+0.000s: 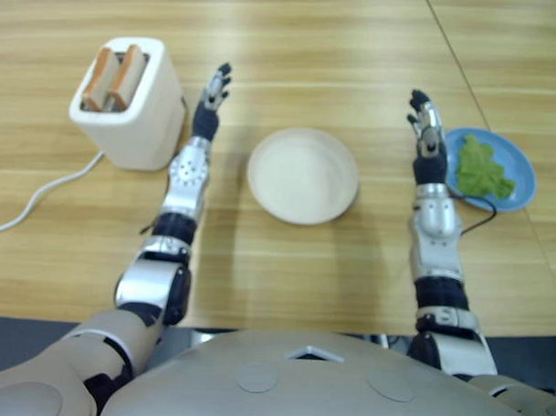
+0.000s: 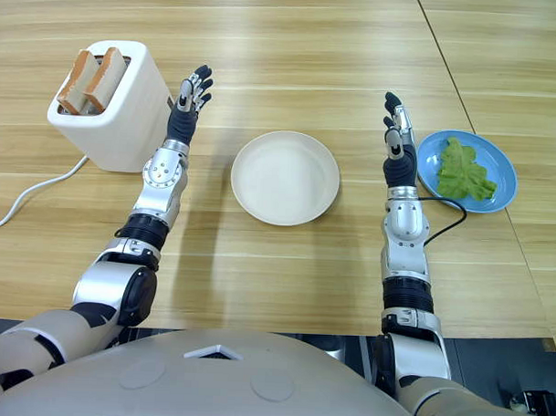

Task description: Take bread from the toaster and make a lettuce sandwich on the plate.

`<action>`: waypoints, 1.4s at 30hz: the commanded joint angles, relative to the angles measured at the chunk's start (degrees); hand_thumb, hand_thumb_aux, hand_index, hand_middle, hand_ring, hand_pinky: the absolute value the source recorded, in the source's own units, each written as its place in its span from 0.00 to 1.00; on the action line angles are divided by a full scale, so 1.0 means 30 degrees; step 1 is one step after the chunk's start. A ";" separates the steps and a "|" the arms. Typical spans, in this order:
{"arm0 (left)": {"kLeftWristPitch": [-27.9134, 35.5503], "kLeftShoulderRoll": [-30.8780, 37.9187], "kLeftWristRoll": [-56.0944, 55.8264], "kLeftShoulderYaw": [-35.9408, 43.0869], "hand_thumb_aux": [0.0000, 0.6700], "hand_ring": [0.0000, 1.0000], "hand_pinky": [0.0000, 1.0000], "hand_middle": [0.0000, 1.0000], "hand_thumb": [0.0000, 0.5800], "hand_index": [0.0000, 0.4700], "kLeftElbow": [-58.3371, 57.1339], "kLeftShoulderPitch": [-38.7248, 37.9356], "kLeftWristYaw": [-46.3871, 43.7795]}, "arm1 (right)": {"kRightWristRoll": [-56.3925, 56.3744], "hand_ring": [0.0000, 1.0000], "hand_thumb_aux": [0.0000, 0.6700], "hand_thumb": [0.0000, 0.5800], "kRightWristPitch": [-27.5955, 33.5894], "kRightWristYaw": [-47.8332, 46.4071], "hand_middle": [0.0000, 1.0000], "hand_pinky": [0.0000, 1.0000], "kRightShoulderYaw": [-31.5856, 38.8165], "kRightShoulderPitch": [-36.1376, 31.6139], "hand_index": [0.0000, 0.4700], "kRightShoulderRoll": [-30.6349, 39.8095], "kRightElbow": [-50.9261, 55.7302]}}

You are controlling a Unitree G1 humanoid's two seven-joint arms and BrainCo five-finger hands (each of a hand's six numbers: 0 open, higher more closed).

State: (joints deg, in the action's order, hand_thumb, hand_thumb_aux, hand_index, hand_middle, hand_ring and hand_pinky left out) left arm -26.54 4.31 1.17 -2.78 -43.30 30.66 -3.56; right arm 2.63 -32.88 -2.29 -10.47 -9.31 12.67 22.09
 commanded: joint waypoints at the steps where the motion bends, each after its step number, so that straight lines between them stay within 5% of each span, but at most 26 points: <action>1: 0.0081 0.0133 -0.0031 -0.0040 0.00 0.00 0.00 0.00 0.00 0.00 -0.0039 -0.0220 -0.0028 | -0.0045 0.00 0.00 0.00 0.0377 -0.0154 0.00 0.00 0.0391 -0.0093 0.00 -0.0066 0.0365; 13: 0.0084 0.0519 0.0157 -0.0048 0.00 0.00 0.00 0.00 0.00 0.00 0.1131 -0.0423 0.0145 | -0.0331 0.00 0.00 0.00 0.0398 -0.0335 0.00 0.00 0.0637 -0.0070 0.00 -0.0108 -0.0077; 18: 0.1231 0.1927 0.4386 0.0147 0.00 0.00 0.00 0.00 0.00 0.00 1.2108 -0.2938 0.1605 | -0.0468 0.00 0.00 0.00 0.0459 -0.0340 0.00 0.00 0.0533 0.0105 0.00 -0.0028 -0.0128; 23: 0.6728 0.5141 1.2312 -0.3721 0.00 0.00 0.00 0.00 0.00 0.00 1.9943 -0.3628 0.3818 | -0.0945 0.00 0.00 0.00 0.0148 -0.0660 0.00 0.00 0.0548 0.0496 0.00 -0.0238 -0.0646; 28: 1.1004 0.8619 1.6103 -0.4919 0.00 0.00 0.00 0.00 0.00 0.00 1.7737 -0.4057 0.3572 | 0.0909 0.00 0.00 0.00 0.0179 0.0478 0.00 0.00 0.0975 0.0580 0.00 -0.0270 -0.0529; 31: 1.3503 1.0267 1.7908 -0.3673 0.00 0.00 0.00 0.00 0.00 0.00 1.3170 -0.3910 0.3234 | 0.0748 0.00 0.00 0.00 0.0210 0.0501 0.00 0.00 0.1018 0.0639 0.00 -0.0468 -0.0978; 42: 1.5036 1.1580 1.7273 -0.0238 0.00 0.00 0.00 0.00 0.00 0.00 0.6230 -0.2551 0.3245 | -0.0718 0.00 0.00 0.00 0.0863 0.0028 0.00 0.00 0.0845 0.1452 0.00 -0.0607 -0.4002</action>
State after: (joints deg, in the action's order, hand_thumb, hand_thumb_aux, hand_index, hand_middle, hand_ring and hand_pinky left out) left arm 17.65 38.26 53.75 -5.23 -22.08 23.16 7.12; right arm 1.41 -31.55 -1.85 -7.43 -5.53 10.54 11.65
